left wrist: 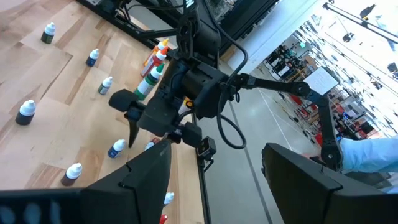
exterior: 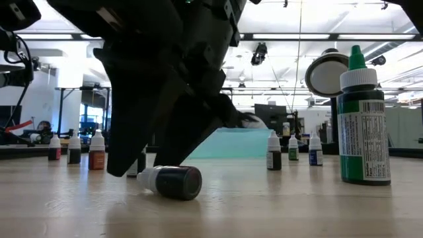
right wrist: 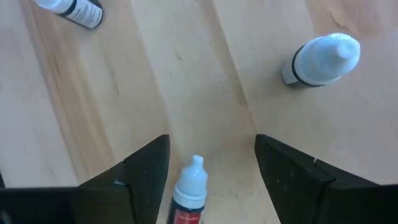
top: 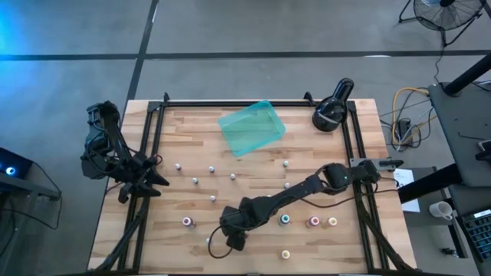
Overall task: Pick & Place food coloring
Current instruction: Adjust the black small food coloring bottle
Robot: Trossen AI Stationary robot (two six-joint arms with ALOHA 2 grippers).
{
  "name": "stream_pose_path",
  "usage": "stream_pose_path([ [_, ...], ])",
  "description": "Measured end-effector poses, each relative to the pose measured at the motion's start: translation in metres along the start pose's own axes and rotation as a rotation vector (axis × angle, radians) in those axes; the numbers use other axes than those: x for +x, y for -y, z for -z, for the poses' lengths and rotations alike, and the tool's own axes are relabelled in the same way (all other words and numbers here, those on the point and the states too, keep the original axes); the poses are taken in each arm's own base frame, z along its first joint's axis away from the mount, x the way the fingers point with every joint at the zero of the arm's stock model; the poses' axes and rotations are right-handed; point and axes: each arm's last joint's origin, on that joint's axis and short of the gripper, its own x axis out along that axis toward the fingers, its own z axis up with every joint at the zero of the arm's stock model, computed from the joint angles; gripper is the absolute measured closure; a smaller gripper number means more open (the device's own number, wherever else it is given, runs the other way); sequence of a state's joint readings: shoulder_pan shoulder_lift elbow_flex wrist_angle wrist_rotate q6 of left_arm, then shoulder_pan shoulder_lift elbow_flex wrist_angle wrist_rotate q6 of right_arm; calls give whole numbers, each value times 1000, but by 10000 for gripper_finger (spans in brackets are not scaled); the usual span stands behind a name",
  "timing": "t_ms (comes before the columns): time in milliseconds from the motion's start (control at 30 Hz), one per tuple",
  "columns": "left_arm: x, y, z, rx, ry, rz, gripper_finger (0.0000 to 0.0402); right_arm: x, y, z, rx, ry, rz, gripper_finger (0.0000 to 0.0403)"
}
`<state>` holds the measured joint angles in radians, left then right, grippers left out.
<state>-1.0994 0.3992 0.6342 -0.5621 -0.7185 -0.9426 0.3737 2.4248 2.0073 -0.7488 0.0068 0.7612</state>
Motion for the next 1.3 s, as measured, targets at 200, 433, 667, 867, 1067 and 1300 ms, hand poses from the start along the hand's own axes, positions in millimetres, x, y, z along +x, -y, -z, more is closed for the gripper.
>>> stream_pose_path([
  [200, 0, 0, 0, 0, 1, 0, 177, 2, -5, 8, 13, -31, -20, 179],
  [433, 0, 0, 0, -1, 0, 0, 177, 1, -15, 21, 53, -61, -18, 186],
  [667, 0, 0, 0, 0, 0, 0, 177, 1, -15, 22, 107, -43, 16, 208],
  [867, 0, 0, 0, 0, 0, 0, 177, 3, -12, 22, 243, -29, 36, 228],
  [1067, 0, 0, 0, 0, 0, 0, 177, 4, -12, 24, 265, -28, 44, 245],
  [1300, 0, 0, 0, 0, 0, 0, 177, 7, -7, 26, 317, -34, 59, 275],
])
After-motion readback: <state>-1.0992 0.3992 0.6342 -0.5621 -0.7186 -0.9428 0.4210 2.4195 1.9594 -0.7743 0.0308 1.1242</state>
